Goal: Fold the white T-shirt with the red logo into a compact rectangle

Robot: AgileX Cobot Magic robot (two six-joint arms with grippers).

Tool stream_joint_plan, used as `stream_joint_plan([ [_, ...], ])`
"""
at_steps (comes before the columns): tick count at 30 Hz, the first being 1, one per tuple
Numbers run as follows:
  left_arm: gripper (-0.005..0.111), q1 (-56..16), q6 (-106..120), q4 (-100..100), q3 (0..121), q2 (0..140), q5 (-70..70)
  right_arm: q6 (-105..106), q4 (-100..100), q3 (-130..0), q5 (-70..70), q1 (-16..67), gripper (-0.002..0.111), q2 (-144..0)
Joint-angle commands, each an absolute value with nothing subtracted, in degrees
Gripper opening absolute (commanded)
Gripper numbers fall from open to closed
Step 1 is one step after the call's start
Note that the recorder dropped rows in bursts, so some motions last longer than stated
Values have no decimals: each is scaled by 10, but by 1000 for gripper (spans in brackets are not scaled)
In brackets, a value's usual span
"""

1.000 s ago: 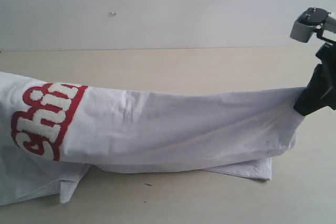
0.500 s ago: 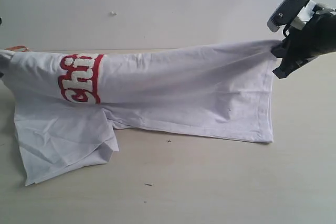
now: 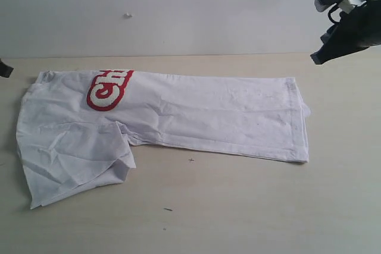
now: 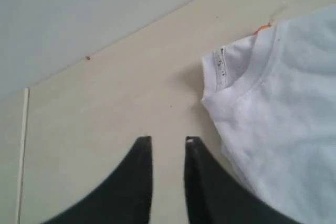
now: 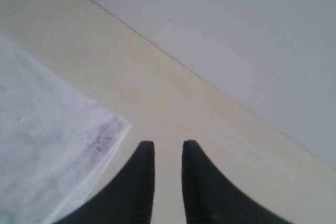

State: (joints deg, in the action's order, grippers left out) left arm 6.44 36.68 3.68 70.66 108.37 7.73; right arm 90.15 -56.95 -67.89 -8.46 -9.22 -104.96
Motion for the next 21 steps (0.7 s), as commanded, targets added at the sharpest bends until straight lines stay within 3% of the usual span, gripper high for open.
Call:
stream_joint_plan([
  [1, 0, 55, 310, 41, 706, 1070, 129, 868, -584, -685, -115, -93, 20, -1049],
  [6, 0, 37, 308, 43, 706, 1068, 202, 769, -587, -684, -150, -93, 17, -1044],
  [10, 0, 27, 310, 51, 706, 1067, 252, 732, -567, -684, -210, -93, 0, -1043],
  [21, 0, 12, 536, 262, 705, 1067, 484, 449, -297, -684, -319, -93, 0, -1047],
])
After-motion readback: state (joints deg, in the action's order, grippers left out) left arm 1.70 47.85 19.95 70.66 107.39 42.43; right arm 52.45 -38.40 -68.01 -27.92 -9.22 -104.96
